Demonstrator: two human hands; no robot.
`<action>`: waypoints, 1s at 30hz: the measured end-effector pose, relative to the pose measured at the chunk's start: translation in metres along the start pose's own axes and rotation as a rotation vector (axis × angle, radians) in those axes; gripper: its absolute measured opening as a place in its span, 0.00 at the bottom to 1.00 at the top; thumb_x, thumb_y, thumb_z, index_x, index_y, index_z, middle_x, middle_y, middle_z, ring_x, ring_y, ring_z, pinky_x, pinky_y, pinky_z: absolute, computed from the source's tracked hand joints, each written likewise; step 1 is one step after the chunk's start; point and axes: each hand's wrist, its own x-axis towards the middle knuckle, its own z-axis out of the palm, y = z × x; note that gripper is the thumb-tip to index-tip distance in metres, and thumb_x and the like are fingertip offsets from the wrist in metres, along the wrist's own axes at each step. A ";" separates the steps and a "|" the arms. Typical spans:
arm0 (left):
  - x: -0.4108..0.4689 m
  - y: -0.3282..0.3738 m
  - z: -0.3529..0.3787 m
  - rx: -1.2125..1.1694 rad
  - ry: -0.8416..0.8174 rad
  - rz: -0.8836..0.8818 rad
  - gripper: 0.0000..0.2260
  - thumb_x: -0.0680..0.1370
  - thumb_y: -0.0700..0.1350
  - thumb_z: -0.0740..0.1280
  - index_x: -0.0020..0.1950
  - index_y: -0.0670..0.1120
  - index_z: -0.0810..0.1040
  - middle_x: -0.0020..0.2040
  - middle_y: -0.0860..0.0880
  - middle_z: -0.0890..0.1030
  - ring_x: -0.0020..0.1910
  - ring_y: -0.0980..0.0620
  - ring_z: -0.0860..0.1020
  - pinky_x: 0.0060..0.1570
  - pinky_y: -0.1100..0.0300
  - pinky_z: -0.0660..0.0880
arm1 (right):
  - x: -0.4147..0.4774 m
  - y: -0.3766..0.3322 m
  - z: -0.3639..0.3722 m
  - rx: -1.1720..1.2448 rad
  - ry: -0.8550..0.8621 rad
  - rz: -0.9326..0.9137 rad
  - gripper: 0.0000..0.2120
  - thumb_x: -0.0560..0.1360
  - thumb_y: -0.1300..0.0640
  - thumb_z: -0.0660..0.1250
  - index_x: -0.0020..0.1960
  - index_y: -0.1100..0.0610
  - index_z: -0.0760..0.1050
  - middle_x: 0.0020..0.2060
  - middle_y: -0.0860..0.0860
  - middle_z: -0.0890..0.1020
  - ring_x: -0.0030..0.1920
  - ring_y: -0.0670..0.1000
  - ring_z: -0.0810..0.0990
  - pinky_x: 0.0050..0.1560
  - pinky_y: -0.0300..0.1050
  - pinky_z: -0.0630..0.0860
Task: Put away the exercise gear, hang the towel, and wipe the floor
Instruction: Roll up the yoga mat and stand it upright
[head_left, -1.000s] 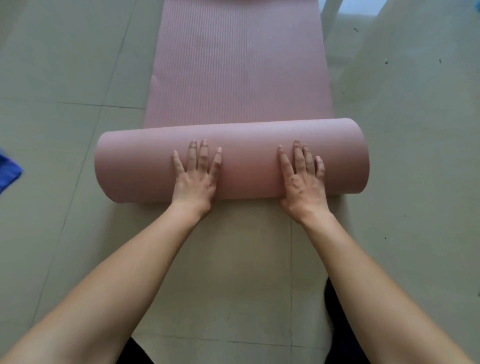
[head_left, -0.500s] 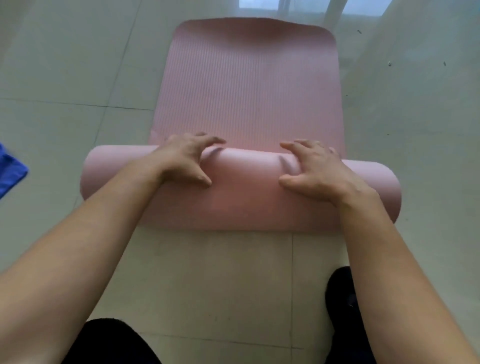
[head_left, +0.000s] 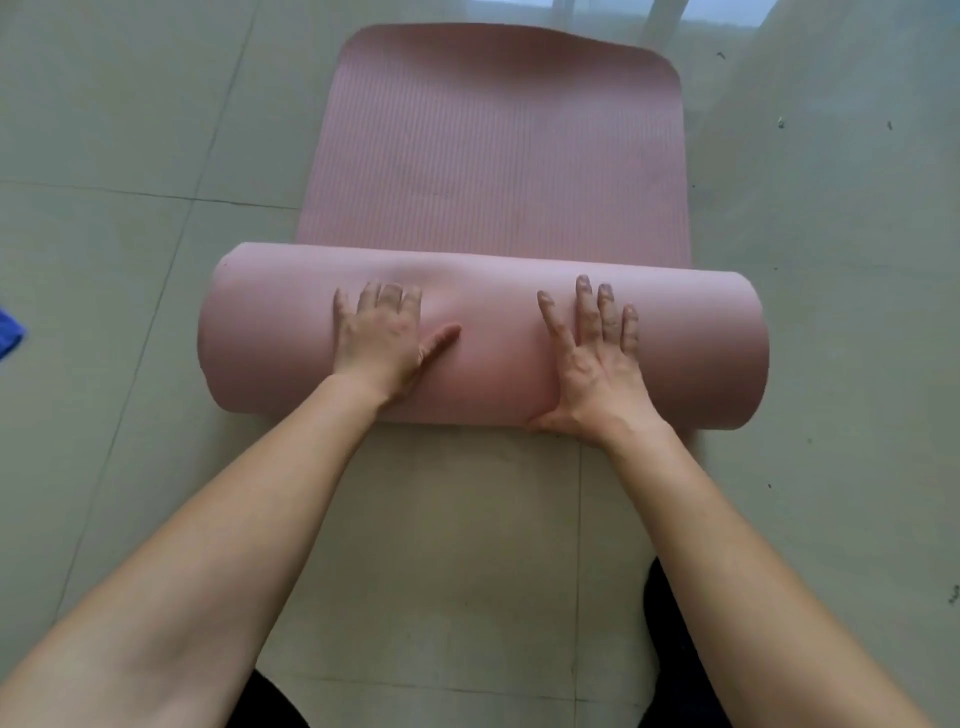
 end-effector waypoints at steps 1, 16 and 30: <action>0.002 0.003 0.000 0.008 0.049 0.024 0.35 0.78 0.67 0.47 0.66 0.41 0.74 0.63 0.37 0.75 0.63 0.37 0.73 0.63 0.40 0.66 | 0.001 -0.001 0.004 -0.008 0.021 0.017 0.71 0.57 0.30 0.78 0.80 0.46 0.32 0.80 0.60 0.38 0.80 0.64 0.36 0.77 0.63 0.36; -0.026 0.006 -0.056 -0.038 -0.015 0.438 0.49 0.56 0.80 0.66 0.70 0.54 0.72 0.58 0.47 0.83 0.55 0.43 0.81 0.55 0.51 0.74 | -0.009 0.032 -0.086 0.178 -0.287 -0.022 0.48 0.55 0.33 0.80 0.72 0.40 0.70 0.62 0.46 0.81 0.62 0.52 0.78 0.60 0.48 0.76; -0.008 0.041 -0.028 -0.073 0.267 0.295 0.39 0.72 0.72 0.61 0.76 0.49 0.64 0.75 0.38 0.63 0.75 0.39 0.61 0.72 0.35 0.54 | -0.003 0.029 -0.027 0.256 0.343 0.162 0.33 0.78 0.39 0.63 0.79 0.51 0.62 0.79 0.60 0.58 0.80 0.60 0.53 0.78 0.61 0.46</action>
